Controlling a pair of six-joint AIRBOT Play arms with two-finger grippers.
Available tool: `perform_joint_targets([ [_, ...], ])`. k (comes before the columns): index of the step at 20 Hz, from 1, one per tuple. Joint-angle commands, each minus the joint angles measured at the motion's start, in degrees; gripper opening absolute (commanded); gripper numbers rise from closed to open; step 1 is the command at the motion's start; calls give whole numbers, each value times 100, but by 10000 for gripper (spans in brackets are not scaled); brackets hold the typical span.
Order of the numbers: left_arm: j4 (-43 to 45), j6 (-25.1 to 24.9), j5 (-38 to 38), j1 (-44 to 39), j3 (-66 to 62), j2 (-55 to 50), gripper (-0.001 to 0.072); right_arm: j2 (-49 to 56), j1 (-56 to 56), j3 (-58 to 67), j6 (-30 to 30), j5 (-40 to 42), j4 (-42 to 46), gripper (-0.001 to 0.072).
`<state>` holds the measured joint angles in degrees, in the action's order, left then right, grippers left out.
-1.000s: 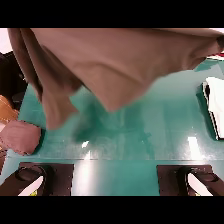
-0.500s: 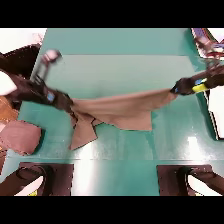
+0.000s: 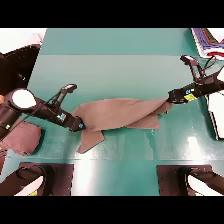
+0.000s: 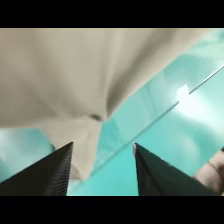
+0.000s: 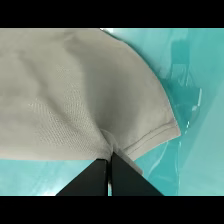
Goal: Fold the shirts.
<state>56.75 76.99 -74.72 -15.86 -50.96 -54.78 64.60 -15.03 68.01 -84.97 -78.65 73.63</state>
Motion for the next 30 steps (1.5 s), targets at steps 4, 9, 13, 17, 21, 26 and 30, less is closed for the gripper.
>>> perform_joint_targets([
  [4, 2096, 632, 935, 7, -1158, -9, 454, 4, 0, -24, -9, 68, -11, 14],
  [9, 2159, 911, 1088, 7, -1147, -949, 455, 4, 0, -24, -9, 179, -13, 14],
  [13, 1390, 811, 1475, 7, -1150, -1827, 456, 4, 0, -24, -9, 164, -13, 14],
  [17, 1298, 1005, 1711, 7, -1158, -2192, 455, 4, 0, -24, -7, 184, -11, 14],
  [21, 1316, 1005, 1631, 7, -1165, -2271, 179, 4, 0, -24, -7, 205, -11, 14],
  [26, 1641, 1204, 1661, 7, -1777, -2072, 22, -125, 7, 127, 234, 240, 98, 14],
  [30, 2308, 1322, 1672, 7, -3128, -1029, 22, -520, 11, 1213, 236, 203, 710, 14],
])
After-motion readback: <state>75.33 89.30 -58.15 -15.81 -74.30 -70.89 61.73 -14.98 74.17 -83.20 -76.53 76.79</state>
